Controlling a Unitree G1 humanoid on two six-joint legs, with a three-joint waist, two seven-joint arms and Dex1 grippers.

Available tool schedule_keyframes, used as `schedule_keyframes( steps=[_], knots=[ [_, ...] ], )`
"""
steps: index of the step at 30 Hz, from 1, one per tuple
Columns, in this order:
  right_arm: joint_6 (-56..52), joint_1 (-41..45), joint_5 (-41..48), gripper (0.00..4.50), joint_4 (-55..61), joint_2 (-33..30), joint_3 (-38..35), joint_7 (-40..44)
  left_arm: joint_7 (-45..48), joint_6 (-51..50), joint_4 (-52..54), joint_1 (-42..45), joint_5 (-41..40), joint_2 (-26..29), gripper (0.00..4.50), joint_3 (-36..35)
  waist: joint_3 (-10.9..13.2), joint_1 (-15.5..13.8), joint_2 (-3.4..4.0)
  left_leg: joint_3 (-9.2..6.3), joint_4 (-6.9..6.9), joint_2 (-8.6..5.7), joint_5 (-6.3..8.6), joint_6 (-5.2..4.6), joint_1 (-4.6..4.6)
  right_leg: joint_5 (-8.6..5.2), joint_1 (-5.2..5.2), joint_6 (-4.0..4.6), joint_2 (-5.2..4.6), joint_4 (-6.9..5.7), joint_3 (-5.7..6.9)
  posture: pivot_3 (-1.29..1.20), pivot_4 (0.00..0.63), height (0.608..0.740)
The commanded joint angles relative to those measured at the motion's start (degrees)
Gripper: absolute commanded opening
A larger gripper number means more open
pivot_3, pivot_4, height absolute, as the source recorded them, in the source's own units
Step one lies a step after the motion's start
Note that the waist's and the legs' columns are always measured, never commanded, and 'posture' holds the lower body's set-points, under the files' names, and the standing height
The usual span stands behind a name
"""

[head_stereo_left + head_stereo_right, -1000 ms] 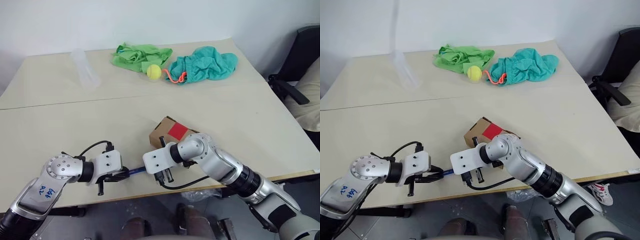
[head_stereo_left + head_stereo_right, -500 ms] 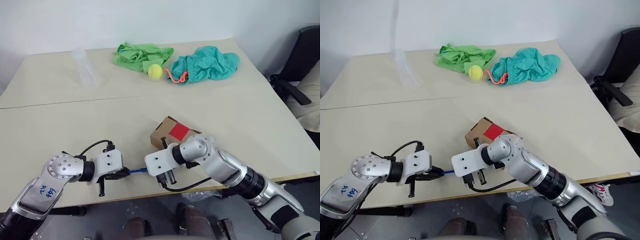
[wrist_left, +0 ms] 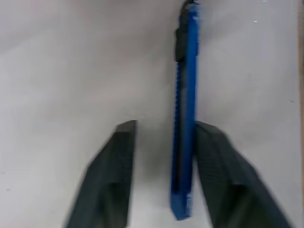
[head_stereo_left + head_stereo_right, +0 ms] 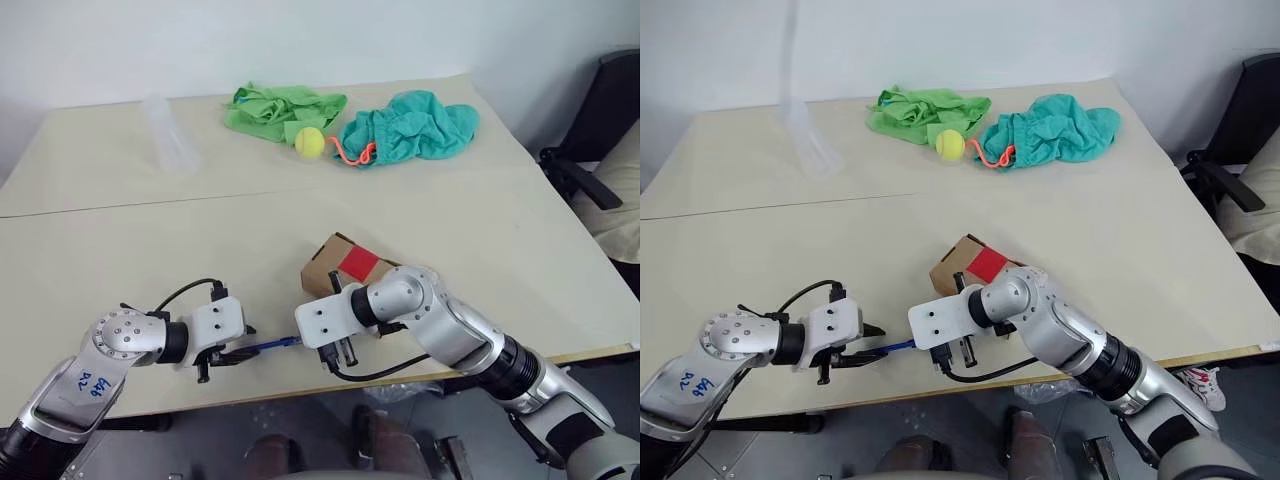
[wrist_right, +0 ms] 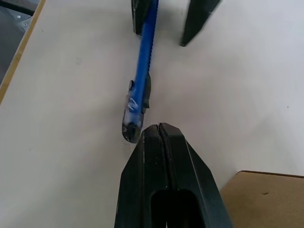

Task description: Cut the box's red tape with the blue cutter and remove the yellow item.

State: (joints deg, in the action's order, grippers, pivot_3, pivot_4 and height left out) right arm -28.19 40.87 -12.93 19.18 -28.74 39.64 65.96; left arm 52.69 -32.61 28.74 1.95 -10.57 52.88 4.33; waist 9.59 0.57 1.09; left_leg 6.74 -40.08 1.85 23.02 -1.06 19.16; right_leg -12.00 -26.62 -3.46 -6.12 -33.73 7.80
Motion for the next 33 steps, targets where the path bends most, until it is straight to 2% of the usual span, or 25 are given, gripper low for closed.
schedule_keyframes(
  steps=[1,5,9,16,24,33],
  knots=[
    [-0.1,-0.2,0.6,0.00,1.5,-0.3,-2.0,-0.2,-0.1,-3.4,1.4,-3.5,-0.5,0.1,3.33,1.9,0.0,0.1,0.00,0.00,0.00,0.00,0.00,0.00,0.00,-0.01,0.00,-0.02,0.02,0.00,0.00,0.00,0.150,0.740],
    [-0.2,-0.2,1.0,0.00,1.4,-0.4,-2.3,-0.3,-0.8,-6.3,4.2,-6.0,-2.2,0.6,4.49,-0.2,0.0,0.6,0.00,0.03,0.03,-0.01,0.05,-0.08,0.04,-0.03,0.00,-0.04,0.11,0.13,-0.01,0.00,0.150,0.740],
    [0.1,0.1,1.2,0.00,0.9,-0.4,-2.3,-0.4,-0.8,-6.8,4.5,-7.5,-3.0,1.0,4.49,-1.6,0.0,1.0,-0.04,0.03,0.03,-0.02,0.08,-0.12,0.06,-0.03,0.01,-0.05,0.11,0.19,0.00,0.00,0.150,0.740],
    [0.6,0.7,1.5,0.00,-0.1,-0.1,-2.1,-0.4,1.6,-4.0,-2.7,-5.5,-4.0,0.1,4.49,-0.4,0.0,1.0,-0.04,0.10,0.02,0.04,0.01,0.02,-0.03,-0.05,0.01,-0.09,0.15,0.11,-0.03,0.00,0.150,0.740],
    [-0.2,1.0,1.6,0.00,0.4,-0.5,-2.6,-0.3,8.3,-1.3,-9.5,-4.3,-3.9,3.2,4.49,1.8,0.0,1.3,-0.02,0.15,0.02,0.05,-0.04,0.09,-0.14,-0.06,0.01,-0.07,0.15,-0.05,-0.08,0.00,0.150,0.740],
    [-1.4,0.3,1.4,0.00,1.5,-0.8,-3.1,-0.3,8.3,0.8,-7.4,-9.4,-4.3,4.6,4.49,0.1,0.0,2.0,-0.02,0.28,0.06,0.27,0.02,0.21,-0.25,-0.12,0.01,0.03,0.39,-0.06,-0.17,0.00,0.150,0.740]
  ],
)
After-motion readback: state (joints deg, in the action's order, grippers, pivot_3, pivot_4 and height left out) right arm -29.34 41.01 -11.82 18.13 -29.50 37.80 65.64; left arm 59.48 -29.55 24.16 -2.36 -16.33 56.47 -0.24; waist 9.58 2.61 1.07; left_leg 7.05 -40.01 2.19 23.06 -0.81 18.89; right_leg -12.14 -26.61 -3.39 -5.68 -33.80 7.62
